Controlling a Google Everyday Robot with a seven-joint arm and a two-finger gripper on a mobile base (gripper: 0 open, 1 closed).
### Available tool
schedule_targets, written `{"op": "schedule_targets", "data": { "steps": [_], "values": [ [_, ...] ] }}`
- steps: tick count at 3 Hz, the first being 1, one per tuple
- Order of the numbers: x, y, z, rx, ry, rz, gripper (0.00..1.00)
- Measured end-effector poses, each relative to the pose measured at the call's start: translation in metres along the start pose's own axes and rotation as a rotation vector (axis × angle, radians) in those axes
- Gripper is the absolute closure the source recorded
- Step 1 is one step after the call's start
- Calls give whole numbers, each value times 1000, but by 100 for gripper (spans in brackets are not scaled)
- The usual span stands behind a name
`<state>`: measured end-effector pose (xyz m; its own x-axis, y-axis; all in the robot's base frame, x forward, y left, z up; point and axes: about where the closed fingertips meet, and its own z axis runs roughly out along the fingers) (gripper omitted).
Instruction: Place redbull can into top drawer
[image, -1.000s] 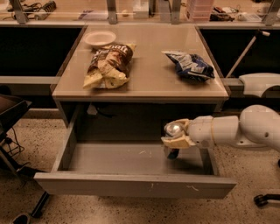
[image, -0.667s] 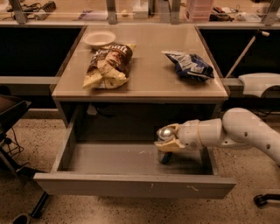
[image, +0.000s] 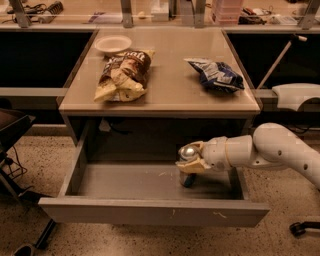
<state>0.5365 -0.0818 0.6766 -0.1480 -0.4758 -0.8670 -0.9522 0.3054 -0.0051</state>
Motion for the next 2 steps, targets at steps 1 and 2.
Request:
{"op": "schedule_targets", "data": {
  "steps": [1, 2],
  "values": [
    [0, 0, 0, 0, 0, 0, 35],
    [0, 0, 0, 0, 0, 0, 11]
  ]
}}
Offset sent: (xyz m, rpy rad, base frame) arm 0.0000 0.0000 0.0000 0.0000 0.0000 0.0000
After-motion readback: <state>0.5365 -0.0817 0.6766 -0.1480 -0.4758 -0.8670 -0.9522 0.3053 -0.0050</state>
